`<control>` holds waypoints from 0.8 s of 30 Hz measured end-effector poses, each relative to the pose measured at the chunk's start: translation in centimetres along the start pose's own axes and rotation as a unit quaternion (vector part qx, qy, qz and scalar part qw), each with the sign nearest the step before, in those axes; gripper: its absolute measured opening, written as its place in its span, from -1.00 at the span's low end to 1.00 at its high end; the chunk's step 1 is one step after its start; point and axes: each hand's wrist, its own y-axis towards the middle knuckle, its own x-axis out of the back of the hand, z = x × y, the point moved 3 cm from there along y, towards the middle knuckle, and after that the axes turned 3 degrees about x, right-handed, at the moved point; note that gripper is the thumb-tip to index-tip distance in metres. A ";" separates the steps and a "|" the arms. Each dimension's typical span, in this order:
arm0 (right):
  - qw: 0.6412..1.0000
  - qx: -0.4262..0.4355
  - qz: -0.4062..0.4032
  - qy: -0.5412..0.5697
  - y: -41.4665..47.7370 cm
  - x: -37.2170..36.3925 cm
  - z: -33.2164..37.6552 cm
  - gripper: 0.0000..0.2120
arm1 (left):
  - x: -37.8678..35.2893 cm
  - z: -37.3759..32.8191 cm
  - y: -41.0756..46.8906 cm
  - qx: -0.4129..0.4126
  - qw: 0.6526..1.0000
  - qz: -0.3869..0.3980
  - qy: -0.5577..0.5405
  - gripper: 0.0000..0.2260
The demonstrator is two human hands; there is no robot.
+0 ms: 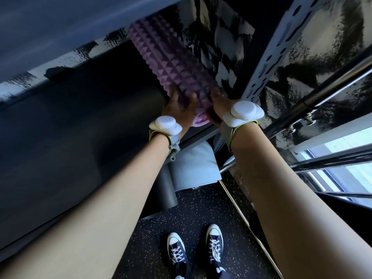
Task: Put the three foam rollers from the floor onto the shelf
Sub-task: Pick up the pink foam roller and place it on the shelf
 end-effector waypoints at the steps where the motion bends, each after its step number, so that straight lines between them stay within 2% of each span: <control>1: 1.000 -0.016 -0.005 0.023 0.4 -0.1 0.0 -0.78 | 0.1 0.0 -0.1 0.005 1.000 0.005 0.002 -0.29; 5: 1.000 -0.013 0.011 -0.021 0.6 0.5 -1.6 -0.61 | 0.4 -0.3 -0.2 0.013 1.000 0.008 0.002 -0.38; 9: 0.999 -0.017 0.005 0.027 -1.7 1.0 -1.3 -0.69 | 1.7 -1.1 -1.8 0.026 0.999 0.019 0.020 -0.46; 11: 0.999 -0.028 -0.015 0.009 -3.3 0.5 -0.3 -0.68 | 3.1 -1.4 -3.0 0.040 0.998 0.009 0.040 -0.48; 17: 0.998 -0.037 -0.027 0.041 -10.2 0.8 0.6 -0.82 | 7.4 -3.6 -8.4 0.030 0.999 -0.025 -0.010 -0.76; 22: 0.994 -0.078 -0.054 0.056 -18.6 0.6 0.7 -0.75 | 10.5 -3.3 -14.1 0.047 0.998 0.022 -0.030 -0.59; 24: 0.994 -0.066 -0.077 0.049 -22.9 0.5 0.3 -0.75 | 12.2 -3.5 -17.5 0.038 0.998 0.034 -0.026 -0.58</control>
